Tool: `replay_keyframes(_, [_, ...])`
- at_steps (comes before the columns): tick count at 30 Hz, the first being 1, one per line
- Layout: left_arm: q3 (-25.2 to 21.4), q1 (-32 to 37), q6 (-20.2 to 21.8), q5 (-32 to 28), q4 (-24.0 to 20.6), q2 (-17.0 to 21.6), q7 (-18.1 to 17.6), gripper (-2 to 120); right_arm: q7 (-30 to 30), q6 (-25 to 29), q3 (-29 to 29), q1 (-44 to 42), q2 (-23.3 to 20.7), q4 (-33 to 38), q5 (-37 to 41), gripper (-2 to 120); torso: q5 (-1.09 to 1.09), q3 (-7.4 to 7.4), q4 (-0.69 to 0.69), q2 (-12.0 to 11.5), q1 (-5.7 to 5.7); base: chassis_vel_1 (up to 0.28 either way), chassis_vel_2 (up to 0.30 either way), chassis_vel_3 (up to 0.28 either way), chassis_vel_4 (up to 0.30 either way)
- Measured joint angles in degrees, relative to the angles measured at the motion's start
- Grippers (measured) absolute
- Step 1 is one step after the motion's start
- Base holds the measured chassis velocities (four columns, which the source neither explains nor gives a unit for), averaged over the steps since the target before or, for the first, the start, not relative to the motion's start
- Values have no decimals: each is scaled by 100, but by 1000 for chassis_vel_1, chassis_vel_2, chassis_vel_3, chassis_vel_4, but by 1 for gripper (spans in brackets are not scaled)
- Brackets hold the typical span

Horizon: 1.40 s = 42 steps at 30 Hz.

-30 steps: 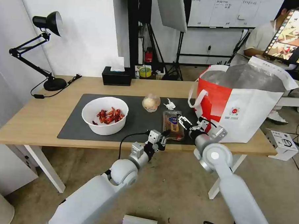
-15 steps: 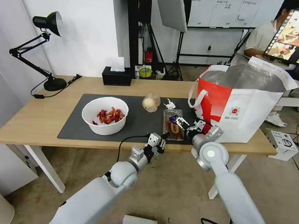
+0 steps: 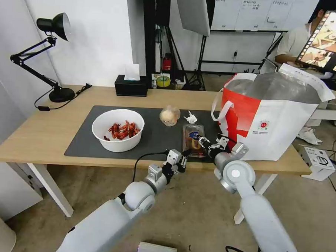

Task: Pick up the trash from the table and place it into the takeout bag.

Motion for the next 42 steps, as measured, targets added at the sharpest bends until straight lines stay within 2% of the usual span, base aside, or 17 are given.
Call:
replay_keyframes(1, [0, 0, 0, 0, 0, 0, 0, 0, 0, 0, 0, 0, 0, 0, 0, 20, 0, 0, 0, 0, 0, 0, 0, 0, 0])
replay_keyframes(4, [-33, 24, 1, -5, -2, -16, -19, 0, -6, 2, 6, -12, 8, -11, -7, 6, 0, 0, 1, 0, 0, 0, 0, 0, 0])
replay_keyframes(7, [-48, 45, 1, -19, -13, -29, -40, 0, -8, 3, 34, -16, 33, -35, -6, 0, 0, 0, 1, 1, 0, 0, 0, 0, 0])
replay_keyframes(10, [-60, 54, 0, -45, -24, -30, -52, 0, -7, 3, 44, -19, 45, -45, -5, 0, 0, -1, 1, 1, -1, 0, 0, 0, 0])
replay_keyframes(14, [-111, 68, 21, -246, -123, -12, -251, 2, -3, 10, 50, -28, 62, -38, -6, 0, 0, 0, 0, 1, 0, 0, 0, 0, 0])
replay_keyframes(17, [-308, 109, 196, -637, -420, 83, -524, 17, -5, 25, 51, -32, 50, -5, -21, 0, 0, 0, 0, 1, 0, 0, 0, 0, 0])
replay_keyframes(18, [-308, 109, 196, -637, -420, 83, -524, 17, -5, 25, 51, -32, 50, -5, -21, 0, 0, 0, 0, 1, 0, 0, 0, 0, 0])
replay_keyframes(21, [-606, 213, 433, -1070, -799, 210, -844, 30, -17, 43, 16, -43, -28, 85, -242, 0, 0, 0, -1, 0, 0, 0, 0, 0, 0])
replay_keyframes(22, [-606, 213, 433, -1070, -799, 210, -844, 30, -17, 43, 16, -43, -28, 85, -242, 0, 0, 0, -1, 0, 0, 0, 0, 0, 0])
replay_keyframes(24, [-923, 392, 631, -1317, -1121, 383, -1072, 41, -111, 63, -45, -90, -134, 233, -481, 0, 0, 0, -1, 0, 0, 0, 0, 0, 0])
replay_keyframes(26, [-1028, 472, 662, -1337, -1201, 441, -1109, 45, -147, 79, -58, -109, -159, 287, -526, 0, 0, 0, -1, 1, 0, 0, 0, 0, 0])
replay_keyframes(29, [-1477, 854, 804, -1357, -1525, 613, -1228, 60, -231, 122, -89, -174, -223, 455, -601, 0, -1, 0, 0, 1, 0, 0, 0, 0, 0])
replay_keyframes(30, [-1477, 854, 804, -1357, -1525, 613, -1228, 60, -231, 122, -89, -174, -223, 455, -601, 0, -1, 0, 0, 1, 0, 0, 0, 0, 0])
replay_keyframes(32, [-1764, 1192, 867, -1355, -1757, 714, -1309, 72, -294, 144, -103, -263, -286, 566, -675, 0, -1, 0, 0, 0, 0, 0, 0, 0, 0])
replay_keyframes(34, [-1869, 1326, 878, -1348, -1853, 751, -1333, 75, -316, 153, -105, -312, -315, 624, -696, 0, 0, 0, 1, 1, 0, 0, 0, 0, 0])
replay_keyframes(37, [-2256, 1860, 912, -1307, -2240, 821, -1415, 89, -449, 238, -112, -498, -464, 849, -848, 0, -1, 0, 0, 1, 0, 0, 0, 0, 0])
replay_keyframes(42, [-2610, 2429, 920, -1173, -2575, 847, -1424, 99, -480, 430, -147, -728, -723, 1133, -1055, 0, -1, -1, 1, 0, 0, 0, 0, 0, 0])
